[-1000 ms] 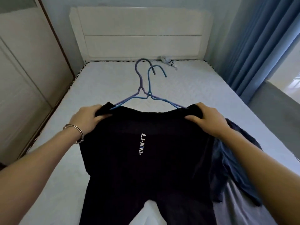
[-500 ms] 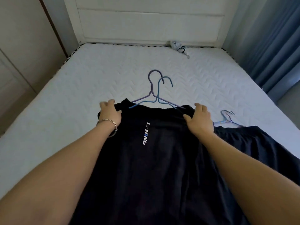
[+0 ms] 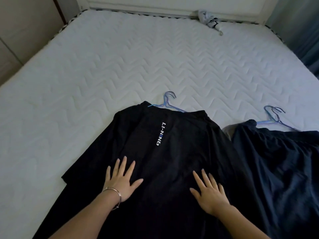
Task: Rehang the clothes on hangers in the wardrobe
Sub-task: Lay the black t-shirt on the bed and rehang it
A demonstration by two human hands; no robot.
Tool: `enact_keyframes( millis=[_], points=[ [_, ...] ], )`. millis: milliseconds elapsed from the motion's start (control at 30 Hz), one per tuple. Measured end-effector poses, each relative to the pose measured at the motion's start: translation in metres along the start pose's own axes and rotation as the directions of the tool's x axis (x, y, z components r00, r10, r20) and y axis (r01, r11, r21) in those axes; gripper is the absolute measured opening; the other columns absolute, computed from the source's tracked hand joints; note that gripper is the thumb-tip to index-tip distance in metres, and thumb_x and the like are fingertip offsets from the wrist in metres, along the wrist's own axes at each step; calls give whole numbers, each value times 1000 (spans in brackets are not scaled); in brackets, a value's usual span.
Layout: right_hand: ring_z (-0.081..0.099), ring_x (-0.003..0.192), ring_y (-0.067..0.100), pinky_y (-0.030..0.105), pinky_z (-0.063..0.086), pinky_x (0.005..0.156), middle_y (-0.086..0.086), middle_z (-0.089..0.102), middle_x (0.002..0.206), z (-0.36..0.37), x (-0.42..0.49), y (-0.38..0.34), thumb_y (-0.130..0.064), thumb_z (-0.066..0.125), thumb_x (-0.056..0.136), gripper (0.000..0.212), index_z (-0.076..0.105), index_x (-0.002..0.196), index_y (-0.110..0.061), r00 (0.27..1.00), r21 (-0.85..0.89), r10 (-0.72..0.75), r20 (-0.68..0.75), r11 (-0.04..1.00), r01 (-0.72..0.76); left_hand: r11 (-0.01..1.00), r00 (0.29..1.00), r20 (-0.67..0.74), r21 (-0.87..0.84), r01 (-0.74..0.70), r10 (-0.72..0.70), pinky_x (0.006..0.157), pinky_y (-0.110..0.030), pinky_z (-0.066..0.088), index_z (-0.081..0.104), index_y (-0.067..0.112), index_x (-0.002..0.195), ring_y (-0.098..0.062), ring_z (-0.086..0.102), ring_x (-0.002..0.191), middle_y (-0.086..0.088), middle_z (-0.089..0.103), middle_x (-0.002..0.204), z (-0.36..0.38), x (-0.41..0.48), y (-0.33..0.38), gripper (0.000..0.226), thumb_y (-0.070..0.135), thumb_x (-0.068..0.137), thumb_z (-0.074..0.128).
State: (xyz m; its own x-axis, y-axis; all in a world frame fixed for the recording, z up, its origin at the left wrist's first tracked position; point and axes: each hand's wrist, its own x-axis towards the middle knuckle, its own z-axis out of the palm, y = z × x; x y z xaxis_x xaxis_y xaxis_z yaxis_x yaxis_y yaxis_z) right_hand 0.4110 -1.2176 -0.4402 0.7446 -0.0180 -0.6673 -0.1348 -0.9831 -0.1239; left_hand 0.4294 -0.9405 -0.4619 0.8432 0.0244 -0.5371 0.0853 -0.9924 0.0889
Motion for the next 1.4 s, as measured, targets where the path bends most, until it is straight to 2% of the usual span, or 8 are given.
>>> enact_keyframes(
  millis=[100,200,333,533,933,1133,1300,1400],
  points=[
    [-3,146,19,42,5,118,-5,-10,158,-6,20,-9,-50,18,97,61,-10,147,-30,995,-72,51,-84,996,-57,999,986,-169,-41,1,-8,115,-45,-11,-20,28,137,-17,-23,140,1,-30,145,16,25,0,95,79,57,-22],
    [35,130,14,33,24,106,-7,44,141,-29,37,-32,-44,27,97,46,44,134,-23,910,-88,10,-415,995,-51,1000,962,-273,-17,-13,8,112,-42,3,21,20,141,-23,9,141,-12,31,149,30,38,-2,80,69,83,-2],
    [45,115,22,34,33,94,0,57,123,-85,97,-70,-29,46,93,30,59,117,-17,753,137,-40,-657,976,171,999,935,-353,0,-41,38,112,-43,0,23,22,140,-16,-14,144,-8,25,148,42,44,-8,70,63,87,5],
    [35,132,34,42,28,108,16,38,143,-147,207,-113,-17,41,94,50,28,141,-7,889,215,26,-457,973,82,996,899,-430,26,-82,85,112,-46,1,18,21,142,-18,-12,144,-8,23,149,54,53,-9,68,60,87,7],
    [58,94,23,24,39,74,9,65,100,-165,148,-122,-22,53,90,23,68,103,-11,769,339,-80,-634,865,369,994,899,-427,-8,-110,96,111,-45,2,31,21,139,-22,14,140,-9,32,149,47,50,-8,71,59,79,30],
    [53,65,10,23,43,69,-2,60,63,-158,33,-121,-16,64,83,10,72,83,-10,870,537,-188,-456,722,437,970,996,32,-234,-73,82,116,-43,-4,9,27,146,-17,-13,144,3,-10,157,-13,37,-7,74,58,84,38],
    [44,54,7,12,39,51,-1,55,62,-153,-55,-133,-12,57,88,14,68,78,-11,945,814,-135,-298,481,325,586,924,-382,-745,-319,18,90,1,33,58,16,119,-4,53,108,1,57,125,-92,-63,20,30,24,93,47],
    [46,57,7,11,41,54,1,55,67,-149,-117,-148,-8,48,92,19,67,90,-6,950,897,-189,-250,324,300,277,901,-433,-865,-418,7,85,-5,40,61,19,111,1,57,93,8,63,101,-142,-129,40,24,25,92,47]
  ],
)
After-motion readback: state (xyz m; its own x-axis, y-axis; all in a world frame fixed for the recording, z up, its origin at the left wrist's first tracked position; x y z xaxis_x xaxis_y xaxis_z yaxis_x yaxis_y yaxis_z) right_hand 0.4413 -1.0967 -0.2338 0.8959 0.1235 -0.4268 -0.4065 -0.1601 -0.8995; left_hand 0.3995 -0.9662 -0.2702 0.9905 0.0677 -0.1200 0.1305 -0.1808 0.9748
